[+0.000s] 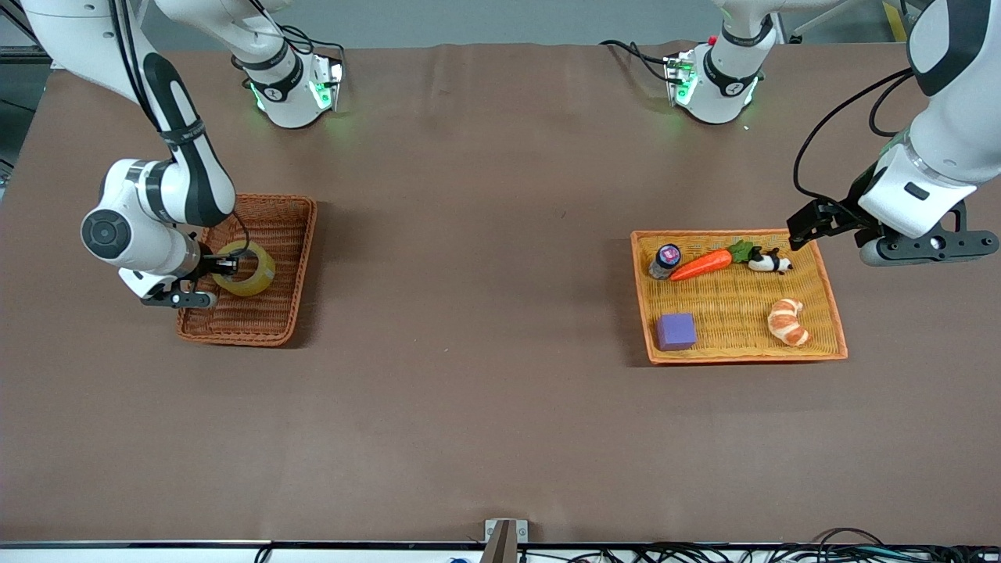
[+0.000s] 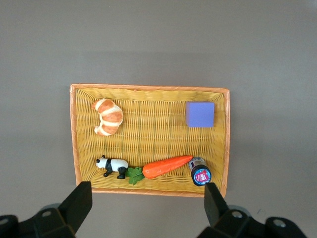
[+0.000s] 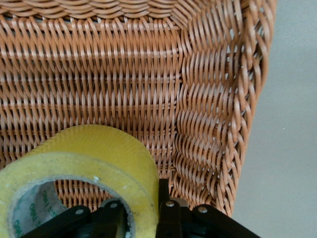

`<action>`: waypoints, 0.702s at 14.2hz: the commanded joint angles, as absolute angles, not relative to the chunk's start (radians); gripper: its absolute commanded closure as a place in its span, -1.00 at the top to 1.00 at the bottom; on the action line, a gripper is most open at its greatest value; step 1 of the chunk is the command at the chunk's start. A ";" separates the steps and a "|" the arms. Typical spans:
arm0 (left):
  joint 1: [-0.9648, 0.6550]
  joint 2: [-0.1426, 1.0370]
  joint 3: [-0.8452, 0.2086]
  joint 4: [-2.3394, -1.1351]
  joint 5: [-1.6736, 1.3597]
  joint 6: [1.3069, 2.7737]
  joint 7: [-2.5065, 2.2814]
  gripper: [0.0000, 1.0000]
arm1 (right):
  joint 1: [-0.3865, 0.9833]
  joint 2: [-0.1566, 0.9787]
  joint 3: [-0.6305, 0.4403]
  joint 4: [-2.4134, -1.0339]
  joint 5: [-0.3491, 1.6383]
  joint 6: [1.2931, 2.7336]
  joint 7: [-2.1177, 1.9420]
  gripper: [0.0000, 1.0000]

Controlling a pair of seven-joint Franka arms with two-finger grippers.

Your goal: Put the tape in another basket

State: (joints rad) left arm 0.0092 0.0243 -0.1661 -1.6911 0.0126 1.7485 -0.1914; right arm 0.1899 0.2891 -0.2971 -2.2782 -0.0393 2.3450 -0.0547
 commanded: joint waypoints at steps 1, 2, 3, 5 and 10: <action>0.014 0.037 -0.169 -1.667 0.028 1.736 -0.186 1.00 | 0.186 0.264 -0.291 -2.286 -0.034 2.339 -0.058 0.71; 0.012 0.038 -0.169 -1.667 0.028 1.736 -0.190 1.00 | 0.181 0.252 -0.290 -2.273 -0.032 2.329 -0.058 1.00; 0.012 0.038 -0.169 -1.667 0.028 1.736 -0.189 1.00 | 0.172 0.232 -0.288 -2.246 -0.023 2.309 -0.060 1.00; 0.014 0.037 -0.169 -1.667 0.028 1.736 -0.181 1.00 | 0.170 0.210 -0.281 -2.110 -0.017 2.182 -0.058 1.00; 0.012 0.035 -0.170 -1.667 0.020 1.703 -0.175 1.00 | 0.118 0.152 -0.201 -1.890 0.058 2.094 -0.060 1.00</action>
